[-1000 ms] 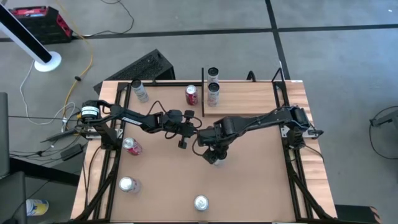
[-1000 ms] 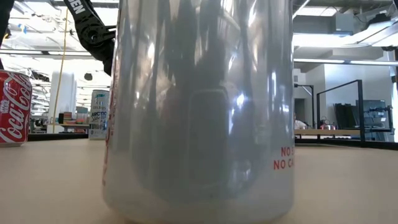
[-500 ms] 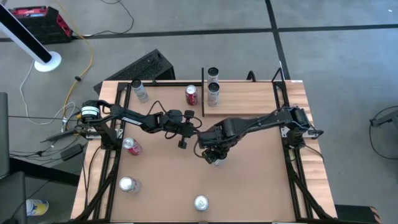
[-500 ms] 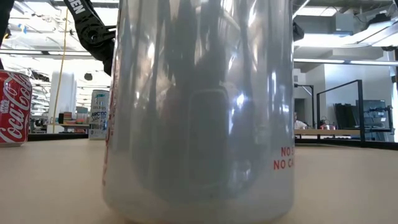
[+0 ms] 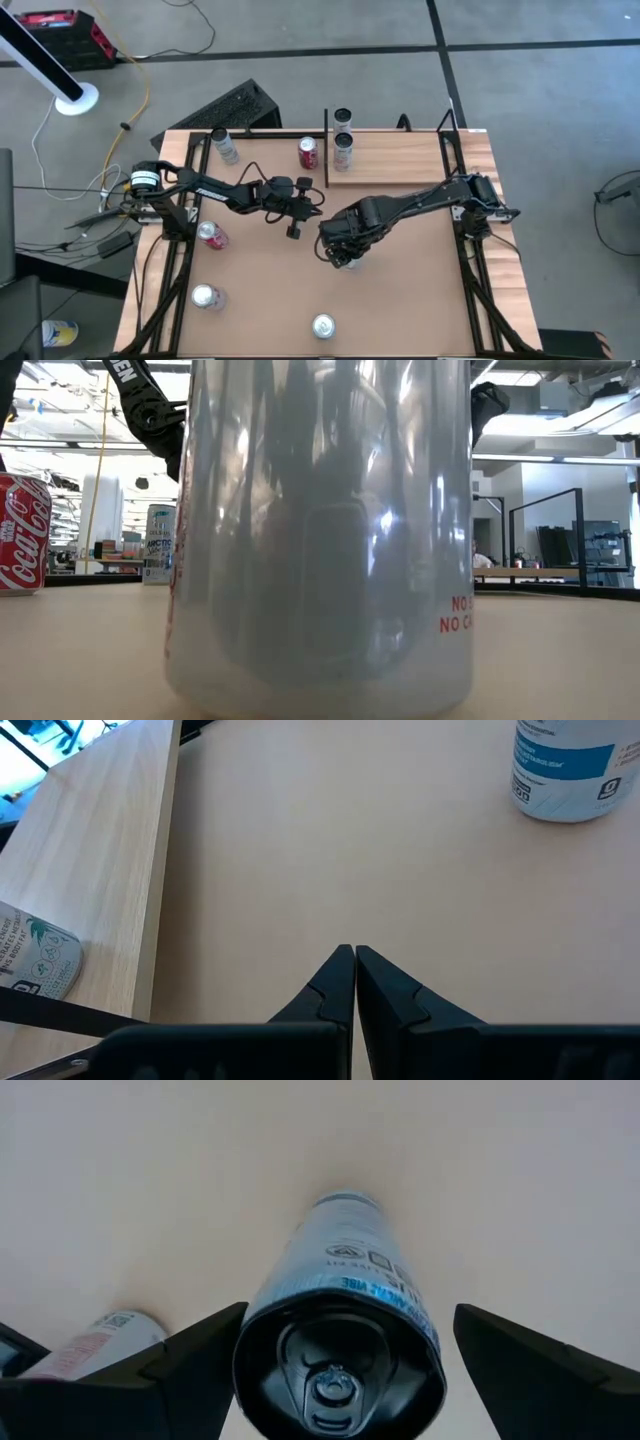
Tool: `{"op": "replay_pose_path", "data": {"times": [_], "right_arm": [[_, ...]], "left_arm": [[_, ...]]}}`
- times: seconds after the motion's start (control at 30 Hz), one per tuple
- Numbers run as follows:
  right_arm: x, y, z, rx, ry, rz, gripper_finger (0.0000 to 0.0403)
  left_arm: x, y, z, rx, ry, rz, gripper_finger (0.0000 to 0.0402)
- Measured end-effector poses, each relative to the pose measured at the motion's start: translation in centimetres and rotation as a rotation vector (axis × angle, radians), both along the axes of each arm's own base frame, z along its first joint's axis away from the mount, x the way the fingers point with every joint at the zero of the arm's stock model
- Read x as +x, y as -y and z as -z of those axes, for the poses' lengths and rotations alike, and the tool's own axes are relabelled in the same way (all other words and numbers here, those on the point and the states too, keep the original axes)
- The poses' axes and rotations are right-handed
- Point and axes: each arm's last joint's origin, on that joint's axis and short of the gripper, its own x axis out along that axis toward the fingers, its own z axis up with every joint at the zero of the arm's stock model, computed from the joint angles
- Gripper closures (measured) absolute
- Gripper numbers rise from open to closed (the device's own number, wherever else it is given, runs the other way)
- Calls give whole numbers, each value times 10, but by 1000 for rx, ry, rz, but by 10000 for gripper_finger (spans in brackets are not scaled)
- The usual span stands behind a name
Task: Place canned beverage on shelf
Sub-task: Put the bottom white-blue soda can on the shelf
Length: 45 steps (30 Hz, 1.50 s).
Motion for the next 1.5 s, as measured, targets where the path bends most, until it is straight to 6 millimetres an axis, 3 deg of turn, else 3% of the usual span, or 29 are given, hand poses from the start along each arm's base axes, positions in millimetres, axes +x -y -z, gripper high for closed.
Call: {"op": "replay_pose_path", "data": {"times": [0.3,0.6,0.83,1.1,1.3,1.5], "right_arm": [[2,0,0,2,17,-9,34],[2,0,0,-1,20,-36,124],[-7,8,-9,-29,12,-191,126],[-38,52,-47,-115,15,-436,126],[-61,104,-66,-238,-42,-665,126],[-72,162,-67,-252,-42,-820,126]], "left_arm": [[0,0,0,0,-2,0,402],[0,0,0,0,-2,0,402],[0,0,0,-2,-1,-1,402],[0,0,0,-9,5,-5,402],[1,0,-1,-63,16,-30,402],[0,0,-1,-102,19,-50,402]]}}
